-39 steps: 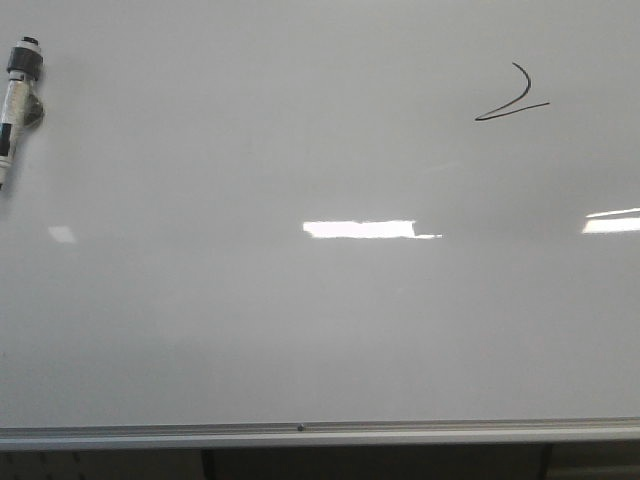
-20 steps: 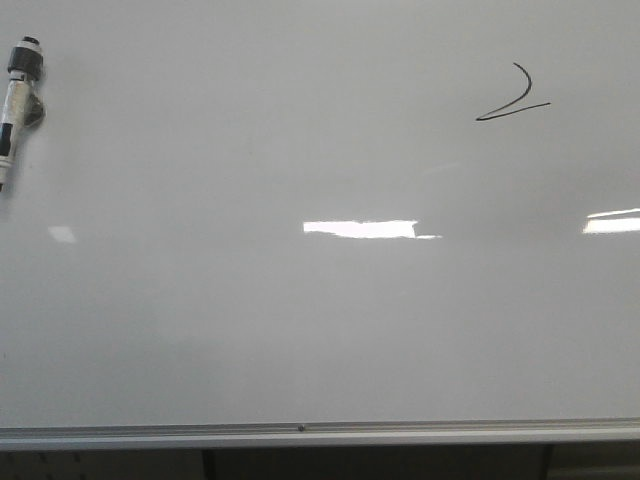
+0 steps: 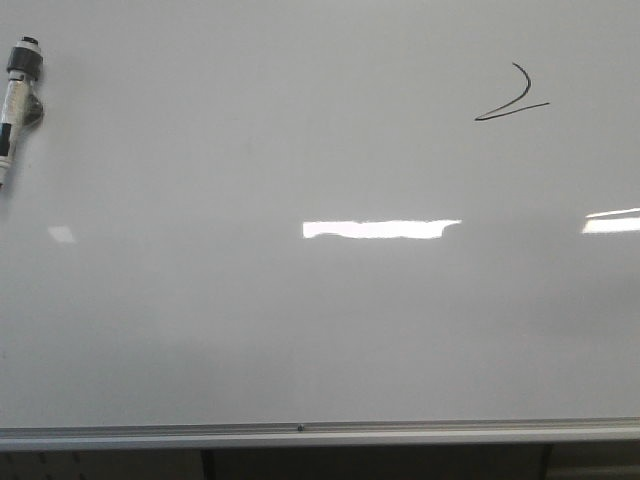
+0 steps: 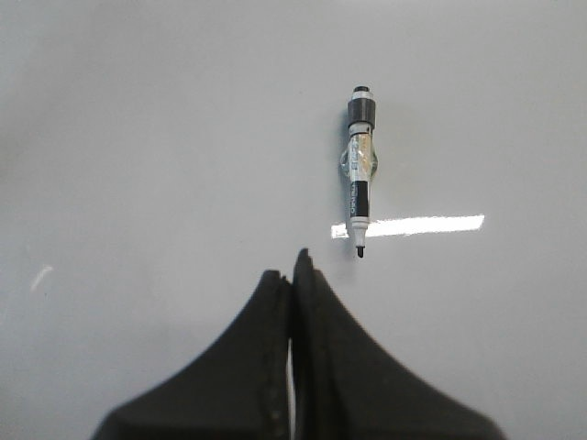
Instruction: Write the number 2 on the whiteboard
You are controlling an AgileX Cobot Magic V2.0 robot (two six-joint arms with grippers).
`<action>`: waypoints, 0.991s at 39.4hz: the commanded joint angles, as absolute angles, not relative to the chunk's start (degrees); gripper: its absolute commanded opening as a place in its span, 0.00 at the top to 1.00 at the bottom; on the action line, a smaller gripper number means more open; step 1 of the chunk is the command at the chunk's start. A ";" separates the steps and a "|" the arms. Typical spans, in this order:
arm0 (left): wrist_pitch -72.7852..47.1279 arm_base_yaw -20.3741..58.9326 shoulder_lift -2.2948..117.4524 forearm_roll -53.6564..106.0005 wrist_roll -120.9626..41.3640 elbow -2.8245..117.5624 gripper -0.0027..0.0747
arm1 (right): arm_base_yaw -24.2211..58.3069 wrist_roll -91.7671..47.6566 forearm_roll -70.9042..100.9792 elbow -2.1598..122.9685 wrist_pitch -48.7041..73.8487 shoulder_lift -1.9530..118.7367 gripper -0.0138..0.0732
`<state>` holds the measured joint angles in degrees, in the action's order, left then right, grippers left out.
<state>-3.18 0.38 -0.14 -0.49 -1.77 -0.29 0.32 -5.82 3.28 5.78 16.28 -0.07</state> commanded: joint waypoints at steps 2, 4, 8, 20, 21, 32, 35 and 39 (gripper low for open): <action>1.69 0.85 -1.25 0.00 -1.85 -1.57 0.99 | -0.20 -5.83 3.93 1.27 1.12 -1.44 0.92; 1.69 0.85 -1.25 0.00 -1.85 -1.57 0.99 | -0.20 -5.83 4.15 -0.60 -1.61 -1.44 0.92; 1.69 0.85 -1.25 0.00 -1.85 -1.57 0.99 | -0.20 -5.83 4.20 -1.52 -3.79 -1.44 0.92; 1.69 0.85 -1.25 0.00 -1.85 -1.57 0.99 | -0.20 -5.83 4.20 -1.57 -3.85 -1.48 0.92; 1.69 0.85 -1.25 0.00 -1.85 -1.57 0.99 | -0.20 -5.83 4.20 -1.57 -3.85 -1.48 0.92; 1.69 0.85 -1.25 0.00 -1.85 -1.57 0.99 | -0.20 -5.83 4.20 -1.57 -3.79 -1.48 0.92; 1.69 0.85 -1.25 0.00 -1.85 -1.57 0.99 | -0.20 -5.83 4.20 -1.57 -3.79 -1.48 0.92; 1.69 0.85 -1.25 0.00 -1.85 -1.57 0.99 | -0.20 -5.83 4.20 -1.57 -3.79 -1.48 0.92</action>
<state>-3.18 0.38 -0.14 -0.49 -1.77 -0.29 0.11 -5.82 4.32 -1.52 1.24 -0.67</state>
